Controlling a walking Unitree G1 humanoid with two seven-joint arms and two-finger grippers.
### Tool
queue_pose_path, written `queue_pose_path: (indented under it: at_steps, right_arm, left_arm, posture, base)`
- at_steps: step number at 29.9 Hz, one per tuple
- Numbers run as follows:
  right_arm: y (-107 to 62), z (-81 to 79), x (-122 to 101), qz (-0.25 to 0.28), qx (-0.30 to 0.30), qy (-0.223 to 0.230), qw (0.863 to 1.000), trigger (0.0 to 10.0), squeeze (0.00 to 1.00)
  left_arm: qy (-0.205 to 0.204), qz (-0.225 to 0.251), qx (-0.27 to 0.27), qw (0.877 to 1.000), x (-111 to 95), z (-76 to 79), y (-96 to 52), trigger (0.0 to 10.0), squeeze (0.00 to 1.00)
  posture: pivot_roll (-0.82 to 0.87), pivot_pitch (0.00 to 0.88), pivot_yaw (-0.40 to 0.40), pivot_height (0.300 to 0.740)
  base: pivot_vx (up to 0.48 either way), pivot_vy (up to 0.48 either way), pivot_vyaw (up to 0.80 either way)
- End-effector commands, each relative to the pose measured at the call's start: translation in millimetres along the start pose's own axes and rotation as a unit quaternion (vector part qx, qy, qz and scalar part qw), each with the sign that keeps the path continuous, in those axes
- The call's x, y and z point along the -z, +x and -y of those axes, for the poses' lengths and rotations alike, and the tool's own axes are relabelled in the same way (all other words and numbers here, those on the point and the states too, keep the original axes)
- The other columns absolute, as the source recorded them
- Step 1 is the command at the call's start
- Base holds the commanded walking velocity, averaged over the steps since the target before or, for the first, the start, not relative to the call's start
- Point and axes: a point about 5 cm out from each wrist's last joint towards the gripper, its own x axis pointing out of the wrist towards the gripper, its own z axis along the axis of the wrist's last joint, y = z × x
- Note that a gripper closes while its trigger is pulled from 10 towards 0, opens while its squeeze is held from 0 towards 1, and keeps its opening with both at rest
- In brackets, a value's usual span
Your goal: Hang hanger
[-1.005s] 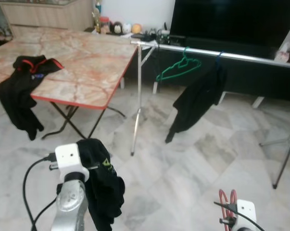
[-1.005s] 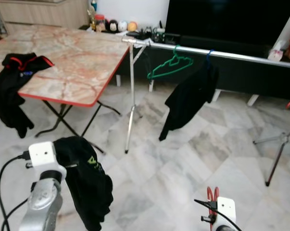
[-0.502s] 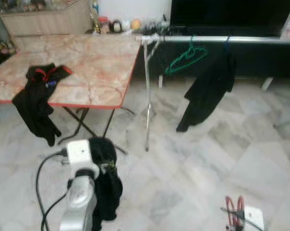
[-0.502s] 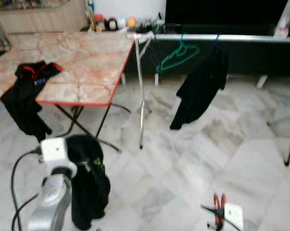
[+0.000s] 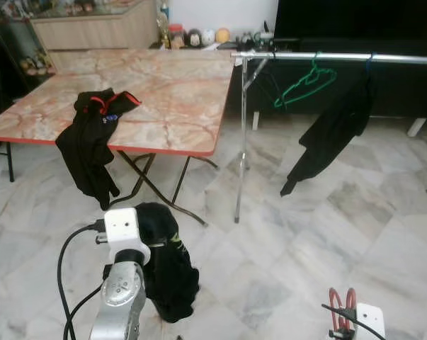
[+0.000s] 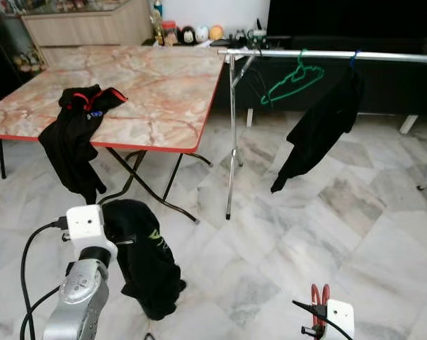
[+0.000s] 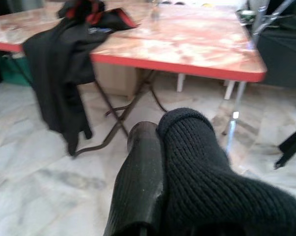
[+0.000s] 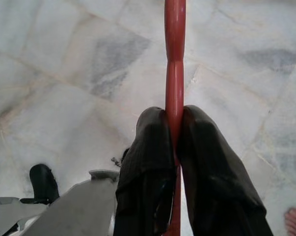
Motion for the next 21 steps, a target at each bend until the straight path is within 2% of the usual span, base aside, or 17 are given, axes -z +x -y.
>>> queue_pose_path:
  at_steps: [1,21]
  right_arm:
    - [0.9,-2.5,-4.6,0.008,-0.004,-0.001,1.0,10.0,0.0]
    - [1.1,-2.2,-5.0,0.004,-0.005,-0.007,1.0,10.0,0.0]
  left_arm:
    - [0.005,0.017,-0.006,1.0,-7.9,-4.6,2.0,10.0,0.0]
    - [0.004,0.018,-0.002,1.0,-9.4,-3.5,2.3,10.0,0.0]
  posture:
    - [-0.07,0.0,0.017,0.74]
    - [-0.06,0.0,0.015,0.74]
  base:
    - [0.0,0.277,0.0]
    - [0.0,0.277,0.0]
